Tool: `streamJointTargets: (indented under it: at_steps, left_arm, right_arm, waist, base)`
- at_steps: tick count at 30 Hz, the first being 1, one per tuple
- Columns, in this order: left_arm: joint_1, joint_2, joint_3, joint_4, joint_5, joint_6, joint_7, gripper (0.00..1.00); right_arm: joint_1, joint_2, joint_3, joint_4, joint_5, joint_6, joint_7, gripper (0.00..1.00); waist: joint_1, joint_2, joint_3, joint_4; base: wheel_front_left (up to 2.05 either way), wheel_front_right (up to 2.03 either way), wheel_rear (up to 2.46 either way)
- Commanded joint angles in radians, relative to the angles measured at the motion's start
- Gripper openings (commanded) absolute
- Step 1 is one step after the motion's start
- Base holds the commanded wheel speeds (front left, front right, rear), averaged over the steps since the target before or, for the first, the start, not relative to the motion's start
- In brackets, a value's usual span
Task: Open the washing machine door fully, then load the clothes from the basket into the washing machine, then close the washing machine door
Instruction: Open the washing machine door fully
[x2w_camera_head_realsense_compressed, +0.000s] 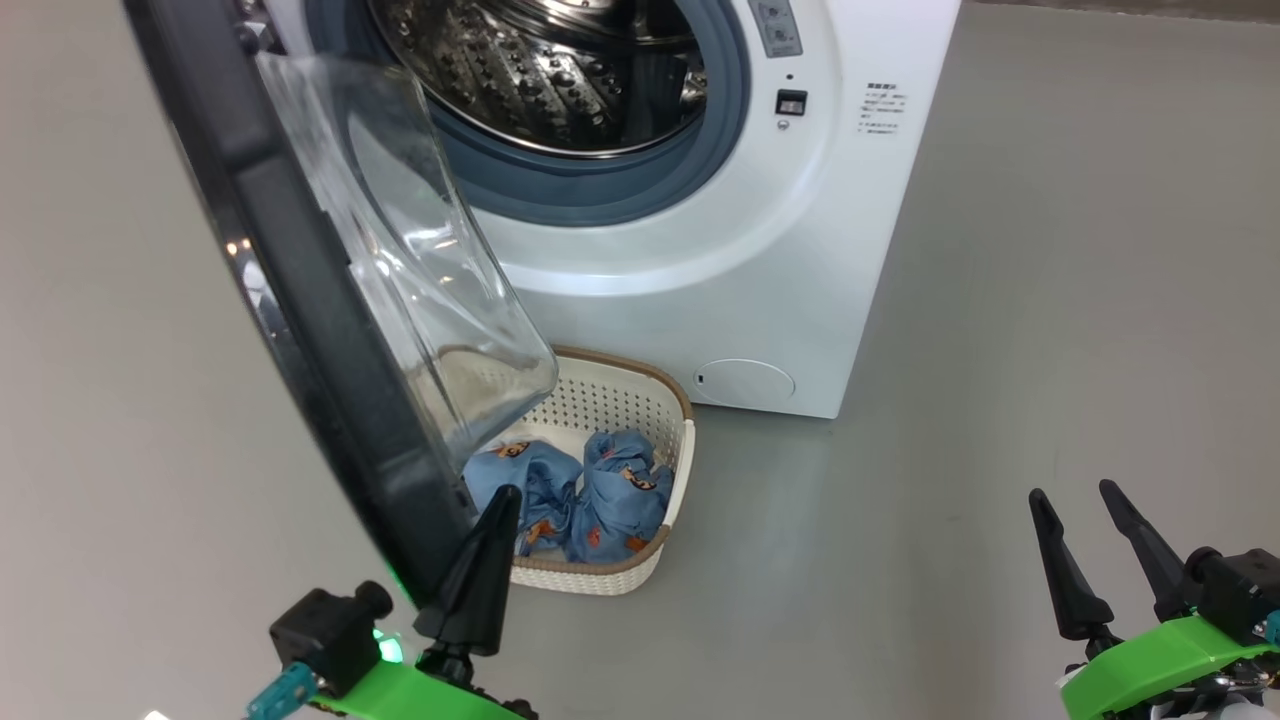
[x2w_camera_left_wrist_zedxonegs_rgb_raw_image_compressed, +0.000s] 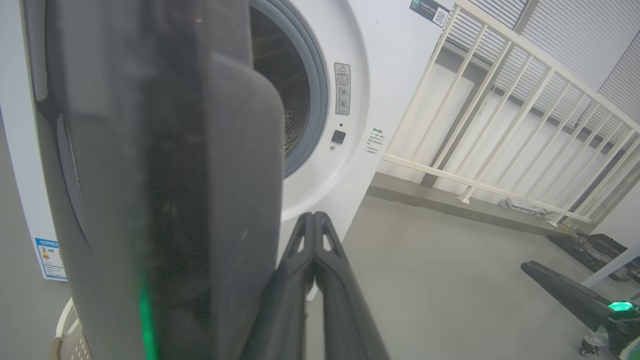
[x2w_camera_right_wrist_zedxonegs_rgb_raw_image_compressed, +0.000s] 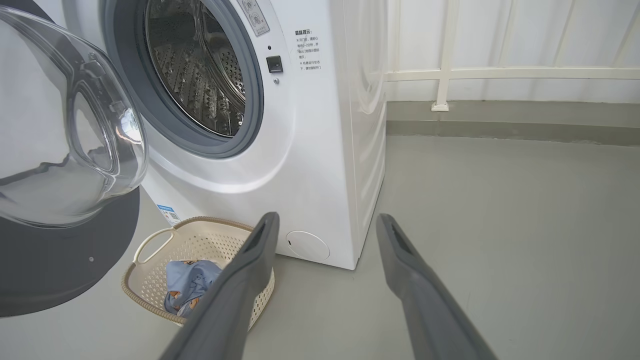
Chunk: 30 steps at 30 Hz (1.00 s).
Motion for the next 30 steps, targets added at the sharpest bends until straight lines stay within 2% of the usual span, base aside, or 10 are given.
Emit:
streamJointTargets:
  at_steps: [1, 14, 30]
  left_arm:
    - [-0.017, 0.027, 0.080, -0.015, 0.009, 0.022, -0.006, 0.00]
    - [0.016, 0.042, 0.152, -0.040, 0.034, 0.042, -0.006, 0.00]
    - [0.058, 0.113, 0.316, -0.062, 0.033, 0.132, -0.006, 0.00]
  right_arm:
    - [-0.004, -0.019, 0.013, -0.028, -0.010, 0.003, -0.012, 1.00]
    - [-0.002, -0.016, 0.009, -0.031, -0.016, 0.003, -0.012, 1.00]
    - [-0.010, -0.025, 0.015, -0.037, -0.017, 0.003, -0.012, 1.00]
  waist:
    - [0.0000, 0.0000, 0.002, 0.008]
    - [0.0000, 0.0000, 0.007, 0.046]
    - [0.0000, 0.0000, 0.027, 0.059]
  base:
    - [0.00, 0.00, 0.00]
    - [0.00, 0.00, 0.00]
    - [0.00, 0.00, 0.00]
